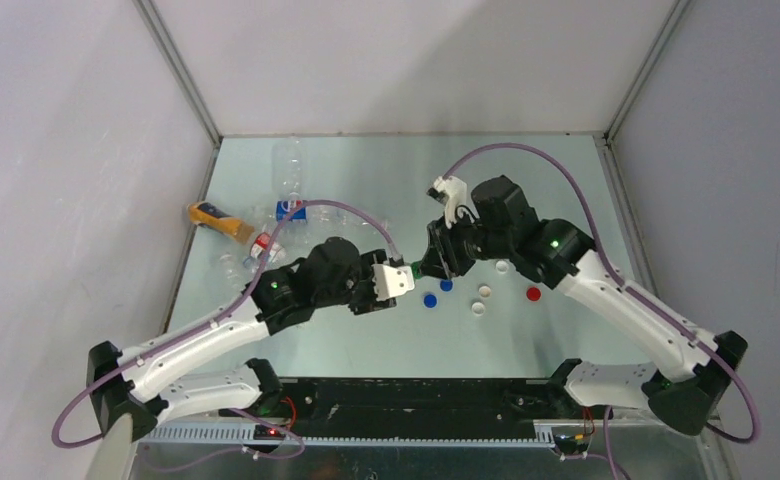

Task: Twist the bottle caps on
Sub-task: Screw the bottle cap onto the plastic bottle.

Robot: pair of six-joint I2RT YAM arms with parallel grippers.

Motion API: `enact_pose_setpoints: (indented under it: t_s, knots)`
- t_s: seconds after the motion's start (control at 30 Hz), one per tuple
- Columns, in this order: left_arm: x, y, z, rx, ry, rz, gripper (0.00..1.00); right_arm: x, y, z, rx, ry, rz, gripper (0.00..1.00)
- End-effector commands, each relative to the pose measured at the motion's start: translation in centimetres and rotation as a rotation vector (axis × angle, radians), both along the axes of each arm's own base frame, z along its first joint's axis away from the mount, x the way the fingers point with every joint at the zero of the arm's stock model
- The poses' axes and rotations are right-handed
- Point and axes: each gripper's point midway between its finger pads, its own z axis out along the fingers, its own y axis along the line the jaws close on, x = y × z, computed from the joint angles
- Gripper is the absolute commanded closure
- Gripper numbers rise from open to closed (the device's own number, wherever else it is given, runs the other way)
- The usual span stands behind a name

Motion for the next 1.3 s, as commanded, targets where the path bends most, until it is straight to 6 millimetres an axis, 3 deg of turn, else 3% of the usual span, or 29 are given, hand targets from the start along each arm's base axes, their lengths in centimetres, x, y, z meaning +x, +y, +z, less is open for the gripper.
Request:
enact_pose_setpoints:
  t_s: [0.0,0.07,0.2,0.23,0.33,0.4,0.57,0.67,0.8,1.0,1.27]
  knots:
    - [4.3,-2.0,9.2,-0.245,-0.361,0.170,0.99,1.1,0.8,-2.6,0.031,0.434,-0.397,1.00]
    - [4.6,-1.9,8.8,-0.230,-0.380,0.196,1.00,1.7,0.9,-2.6,0.056,0.462,-0.450,1.00]
    - [4.7,-1.5,7.4,-0.198,-0.354,0.211,1.00,3.1,0.8,-0.1,0.136,0.339,-0.455,1.00]
    - [4.4,-1.5,6.8,-0.183,-0.335,0.200,1.00,3.3,0.2,0.7,0.140,0.257,-0.430,0.96]
    - [4.2,-1.1,5.2,-0.163,-0.245,0.175,1.00,3.5,-1.0,3.1,0.145,0.046,-0.342,0.69]
    - [3.5,-1.2,4.2,-0.154,-0.168,0.121,1.00,3.4,-1.9,3.9,0.113,-0.093,-0.261,0.57]
    - [0.7,-1.2,2.1,-0.111,0.003,-0.057,0.99,1.1,-2.9,5.2,0.049,-0.387,0.056,0.46]
    - [-0.3,-1.5,2.1,-0.102,0.061,-0.145,0.97,-1.6,-3.2,5.4,0.035,-0.510,0.276,0.44]
    - [-2.5,-2.4,2.7,-0.110,0.142,-0.281,0.97,-3.5,-3.4,4.7,-0.017,-0.686,0.504,0.43]
    - [-3.8,-3.1,3.7,-0.130,0.181,-0.365,0.97,-5.1,-2.7,4.9,0.012,-0.766,0.631,0.44]
    - [-3.9,-3.3,4.4,-0.143,0.164,-0.387,0.97,-5.4,-2.4,4.3,0.006,-0.777,0.684,0.48]
